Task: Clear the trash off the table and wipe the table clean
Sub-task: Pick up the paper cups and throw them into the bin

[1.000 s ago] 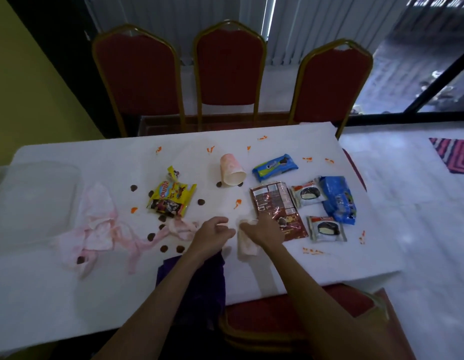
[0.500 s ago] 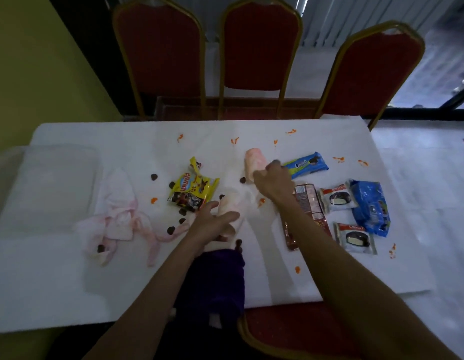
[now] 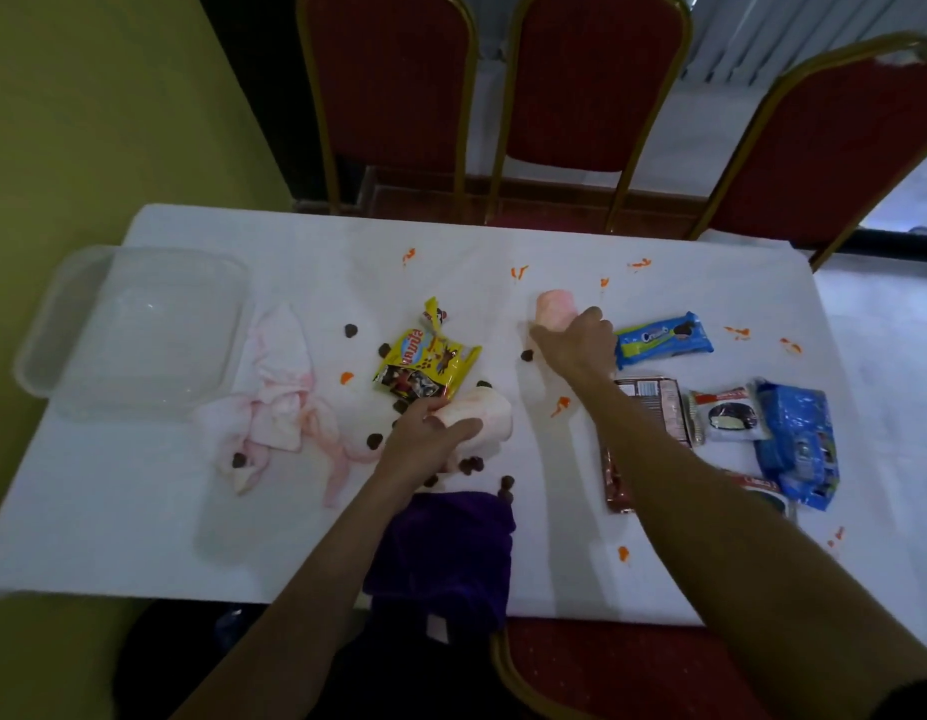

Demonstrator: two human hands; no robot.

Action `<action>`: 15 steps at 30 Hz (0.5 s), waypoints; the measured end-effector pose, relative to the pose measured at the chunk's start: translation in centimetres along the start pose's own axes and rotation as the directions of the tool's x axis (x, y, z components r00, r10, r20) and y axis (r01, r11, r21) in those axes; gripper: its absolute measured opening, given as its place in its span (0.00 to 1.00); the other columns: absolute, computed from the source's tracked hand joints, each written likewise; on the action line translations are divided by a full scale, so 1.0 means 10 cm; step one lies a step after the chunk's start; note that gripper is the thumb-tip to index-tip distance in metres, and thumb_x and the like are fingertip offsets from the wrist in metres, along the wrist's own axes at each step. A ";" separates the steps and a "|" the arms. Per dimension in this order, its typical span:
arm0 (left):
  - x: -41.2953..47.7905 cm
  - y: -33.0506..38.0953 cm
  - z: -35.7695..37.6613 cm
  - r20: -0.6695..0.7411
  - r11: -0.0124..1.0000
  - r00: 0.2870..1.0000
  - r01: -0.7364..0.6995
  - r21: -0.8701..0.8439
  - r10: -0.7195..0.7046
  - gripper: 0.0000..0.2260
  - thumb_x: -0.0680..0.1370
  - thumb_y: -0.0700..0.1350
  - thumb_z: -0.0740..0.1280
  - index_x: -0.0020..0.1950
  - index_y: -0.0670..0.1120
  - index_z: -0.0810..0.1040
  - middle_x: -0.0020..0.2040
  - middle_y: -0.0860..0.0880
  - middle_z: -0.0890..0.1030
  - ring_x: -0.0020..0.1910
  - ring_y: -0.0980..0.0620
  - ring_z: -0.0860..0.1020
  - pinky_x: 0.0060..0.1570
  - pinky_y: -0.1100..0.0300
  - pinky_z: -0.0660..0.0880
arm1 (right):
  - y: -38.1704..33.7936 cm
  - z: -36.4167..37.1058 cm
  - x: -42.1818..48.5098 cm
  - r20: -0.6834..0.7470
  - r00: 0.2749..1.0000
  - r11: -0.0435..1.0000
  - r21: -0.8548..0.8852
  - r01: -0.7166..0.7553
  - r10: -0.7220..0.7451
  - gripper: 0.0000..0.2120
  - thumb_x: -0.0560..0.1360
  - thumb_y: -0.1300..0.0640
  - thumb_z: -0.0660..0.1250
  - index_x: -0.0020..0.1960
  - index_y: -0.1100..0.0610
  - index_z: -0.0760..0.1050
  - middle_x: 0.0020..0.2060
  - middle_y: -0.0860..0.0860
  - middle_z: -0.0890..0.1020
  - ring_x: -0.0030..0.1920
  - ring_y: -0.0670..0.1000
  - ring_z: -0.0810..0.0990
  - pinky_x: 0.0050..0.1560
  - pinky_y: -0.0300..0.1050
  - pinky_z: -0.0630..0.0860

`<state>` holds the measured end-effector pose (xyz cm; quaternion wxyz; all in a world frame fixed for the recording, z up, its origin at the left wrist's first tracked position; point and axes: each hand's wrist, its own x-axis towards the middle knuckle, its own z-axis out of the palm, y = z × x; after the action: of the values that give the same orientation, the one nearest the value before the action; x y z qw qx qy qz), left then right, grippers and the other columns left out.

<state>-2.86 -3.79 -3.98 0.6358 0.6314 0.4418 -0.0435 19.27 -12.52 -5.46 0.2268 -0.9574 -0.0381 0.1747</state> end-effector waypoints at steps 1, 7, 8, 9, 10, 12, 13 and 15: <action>-0.02 0.00 0.00 -0.013 1.000 1.000 -0.012 -0.022 0.012 0.26 0.74 0.52 0.74 0.70 0.52 0.71 0.63 0.51 0.74 0.50 0.59 0.76 0.39 0.64 0.76 | -0.01 -0.03 -0.07 -0.018 1.000 0.995 0.098 -0.005 0.007 0.38 0.68 0.37 0.72 0.67 0.61 0.67 0.62 0.58 0.75 0.62 0.59 0.74 0.60 0.56 0.76; -0.23 -0.11 -0.08 -0.110 0.986 0.992 -0.081 -0.149 0.064 0.22 0.73 0.50 0.75 0.66 0.56 0.75 0.65 0.50 0.76 0.56 0.54 0.77 0.43 0.62 0.76 | 0.08 -0.06 -0.86 0.105 0.990 0.898 0.437 0.043 -0.098 0.25 0.68 0.44 0.72 0.59 0.56 0.73 0.48 0.51 0.79 0.45 0.49 0.79 0.40 0.44 0.77; -0.28 -0.14 -0.11 -0.133 0.980 0.989 -0.087 -0.179 0.064 0.21 0.73 0.49 0.75 0.65 0.56 0.76 0.65 0.50 0.76 0.57 0.52 0.78 0.45 0.60 0.77 | 0.10 -0.03 -0.99 0.145 0.982 0.889 0.456 0.040 -0.119 0.21 0.70 0.47 0.72 0.59 0.55 0.73 0.46 0.49 0.78 0.43 0.45 0.78 0.37 0.42 0.74; -0.33 -0.20 -0.15 -0.159 0.975 0.986 -0.088 -0.202 0.056 0.21 0.72 0.49 0.76 0.64 0.56 0.76 0.65 0.49 0.76 0.58 0.50 0.78 0.46 0.59 0.79 | 0.12 0.01 -1.09 0.176 0.974 0.884 0.466 0.042 -0.140 0.20 0.71 0.49 0.72 0.59 0.54 0.73 0.46 0.47 0.78 0.43 0.43 0.77 0.36 0.40 0.73; -0.39 -0.25 -0.19 -0.190 0.967 0.981 -0.084 -0.240 0.038 0.21 0.72 0.49 0.76 0.64 0.56 0.76 0.64 0.48 0.77 0.57 0.49 0.79 0.45 0.58 0.80 | 0.14 0.06 -1.18 0.209 0.964 0.884 0.465 0.048 -0.162 0.19 0.72 0.49 0.71 0.60 0.54 0.73 0.46 0.47 0.78 0.42 0.42 0.76 0.35 0.39 0.72; -0.52 -0.35 -0.29 -0.267 0.941 0.964 -0.081 -0.329 -0.010 0.24 0.71 0.50 0.78 0.65 0.53 0.75 0.62 0.47 0.77 0.55 0.48 0.81 0.43 0.57 0.81 | 0.12 0.15 -1.39 0.256 0.943 0.888 0.454 0.079 -0.214 0.20 0.72 0.49 0.71 0.60 0.55 0.73 0.49 0.48 0.79 0.43 0.42 0.77 0.35 0.38 0.73; -0.59 -0.41 -0.33 -0.304 0.922 0.952 -0.086 -0.379 -0.037 0.26 0.71 0.49 0.78 0.66 0.50 0.74 0.60 0.47 0.77 0.53 0.49 0.81 0.42 0.58 0.81 | 0.10 0.20 -1.47 0.282 0.931 0.887 0.455 0.084 -0.233 0.21 0.71 0.48 0.71 0.60 0.54 0.73 0.50 0.48 0.79 0.44 0.43 0.78 0.35 0.39 0.75; -0.72 -0.55 -0.42 -0.367 0.880 0.926 -0.099 -0.464 -0.090 0.29 0.71 0.49 0.78 0.68 0.47 0.72 0.59 0.48 0.78 0.53 0.50 0.81 0.41 0.58 0.81 | 0.03 0.30 -1.65 0.336 0.899 0.881 0.463 0.101 -0.280 0.21 0.69 0.47 0.72 0.58 0.53 0.73 0.51 0.49 0.80 0.45 0.46 0.79 0.38 0.46 0.81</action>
<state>-12.72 -4.93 -2.90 0.6736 0.4540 0.5515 0.1900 2.73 -14.04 -2.86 0.4383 -0.8189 -0.1390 0.3436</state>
